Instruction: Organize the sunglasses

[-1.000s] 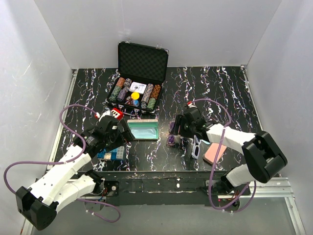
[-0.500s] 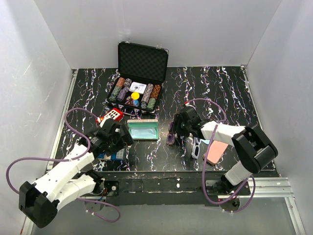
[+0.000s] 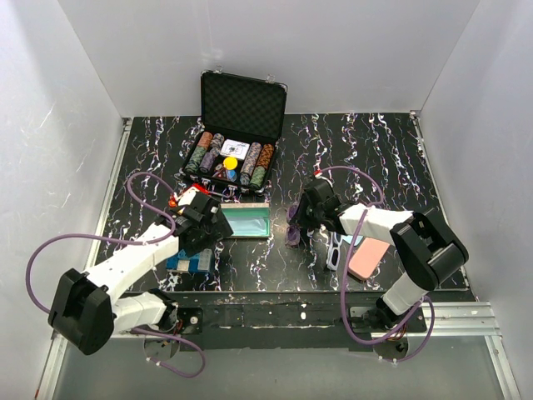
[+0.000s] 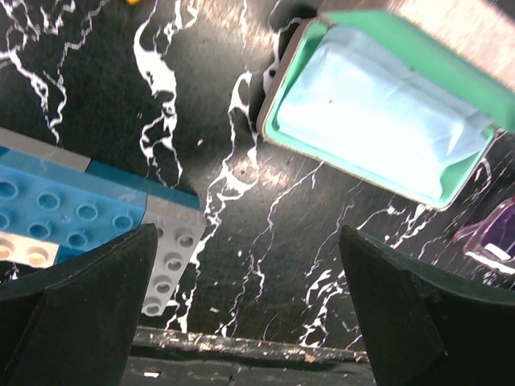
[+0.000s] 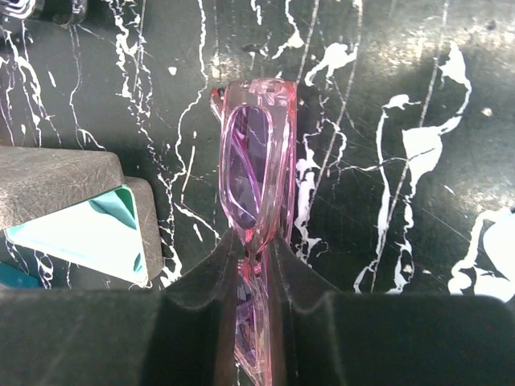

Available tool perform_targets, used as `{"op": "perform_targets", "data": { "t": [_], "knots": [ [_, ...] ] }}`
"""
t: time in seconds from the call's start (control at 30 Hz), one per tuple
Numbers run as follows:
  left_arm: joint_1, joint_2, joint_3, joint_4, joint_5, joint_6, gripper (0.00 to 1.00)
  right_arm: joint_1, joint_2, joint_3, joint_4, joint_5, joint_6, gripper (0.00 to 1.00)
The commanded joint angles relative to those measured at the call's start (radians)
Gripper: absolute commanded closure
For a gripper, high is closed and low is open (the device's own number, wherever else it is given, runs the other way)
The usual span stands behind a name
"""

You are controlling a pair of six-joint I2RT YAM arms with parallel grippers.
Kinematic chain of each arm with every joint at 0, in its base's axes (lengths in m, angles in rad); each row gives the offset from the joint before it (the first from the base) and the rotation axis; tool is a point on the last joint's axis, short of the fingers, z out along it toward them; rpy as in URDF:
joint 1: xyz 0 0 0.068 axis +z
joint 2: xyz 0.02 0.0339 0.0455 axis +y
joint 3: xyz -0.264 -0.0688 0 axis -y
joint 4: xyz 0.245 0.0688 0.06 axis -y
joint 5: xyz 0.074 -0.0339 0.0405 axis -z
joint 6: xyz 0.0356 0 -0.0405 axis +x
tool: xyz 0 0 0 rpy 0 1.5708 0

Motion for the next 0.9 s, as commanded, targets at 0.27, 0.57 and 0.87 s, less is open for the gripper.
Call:
{"op": "perform_targets", "data": {
  "t": [0.27,0.57,0.87],
  "knots": [
    [0.121,0.040,0.023,0.166,-0.022,0.075,0.13,-0.005,-0.078,0.011,0.003,-0.035,-0.036,0.99],
    [0.190,0.208,0.008,0.327,0.073,0.192,0.34,-0.005,-0.343,-0.078,-0.079,-0.018,-0.080,0.99],
    [0.190,0.265,-0.008,0.413,0.166,0.276,0.55,-0.005,-0.606,-0.129,-0.194,0.063,-0.126,0.99]
  ]
}}
